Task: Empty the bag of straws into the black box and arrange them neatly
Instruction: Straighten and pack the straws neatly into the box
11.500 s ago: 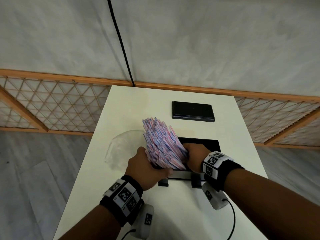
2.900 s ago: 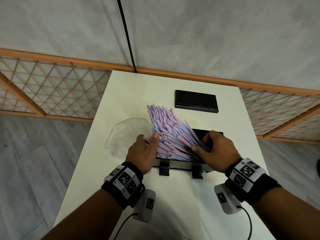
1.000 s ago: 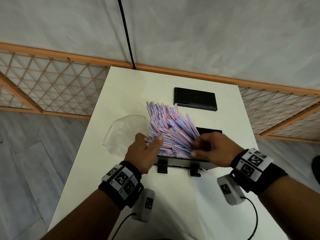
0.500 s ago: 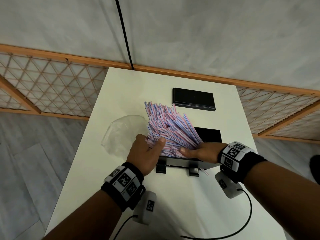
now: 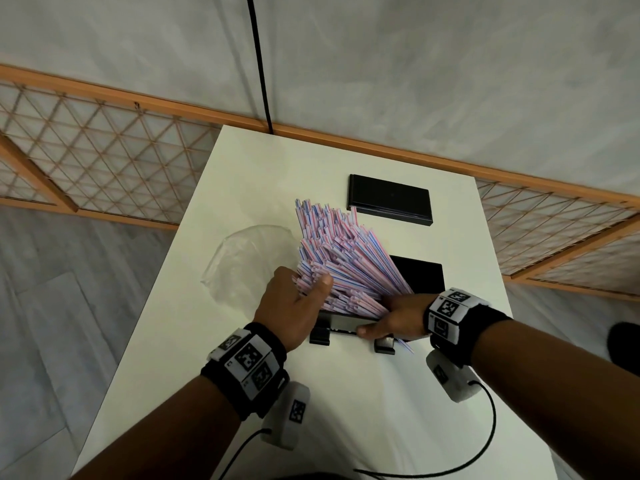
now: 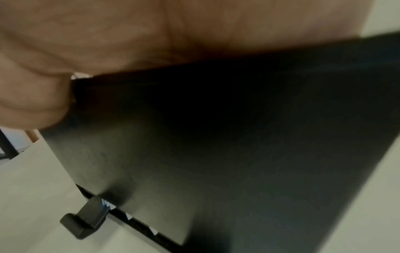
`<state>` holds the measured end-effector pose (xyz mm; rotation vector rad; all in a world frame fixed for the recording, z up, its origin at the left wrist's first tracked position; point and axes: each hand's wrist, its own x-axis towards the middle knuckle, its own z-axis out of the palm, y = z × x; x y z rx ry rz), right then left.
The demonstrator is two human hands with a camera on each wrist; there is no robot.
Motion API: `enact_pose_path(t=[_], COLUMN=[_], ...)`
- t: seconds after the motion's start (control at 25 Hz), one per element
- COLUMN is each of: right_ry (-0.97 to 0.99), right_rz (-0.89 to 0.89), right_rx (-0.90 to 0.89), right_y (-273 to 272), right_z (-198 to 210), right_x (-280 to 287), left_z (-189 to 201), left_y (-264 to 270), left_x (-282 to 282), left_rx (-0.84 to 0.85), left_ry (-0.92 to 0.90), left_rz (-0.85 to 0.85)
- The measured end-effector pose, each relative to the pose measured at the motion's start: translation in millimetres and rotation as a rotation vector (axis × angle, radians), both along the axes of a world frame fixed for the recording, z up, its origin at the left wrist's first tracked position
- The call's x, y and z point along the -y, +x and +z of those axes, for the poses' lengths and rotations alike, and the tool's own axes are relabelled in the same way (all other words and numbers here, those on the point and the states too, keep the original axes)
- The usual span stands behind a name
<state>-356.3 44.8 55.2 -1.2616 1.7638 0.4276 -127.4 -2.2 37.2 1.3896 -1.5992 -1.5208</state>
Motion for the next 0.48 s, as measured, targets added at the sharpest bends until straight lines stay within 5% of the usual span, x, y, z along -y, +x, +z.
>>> enact_pose_path(t=[0.48], right_ry=[-0.13], right_rz=[0.037], right_rx=[0.03], right_y=[0], right_z=[6], right_x=[-7], left_z=[18], left_y=[-1], left_x=[-2], left_rx=[-0.025], left_ry=[-0.006], left_rz=[-0.017])
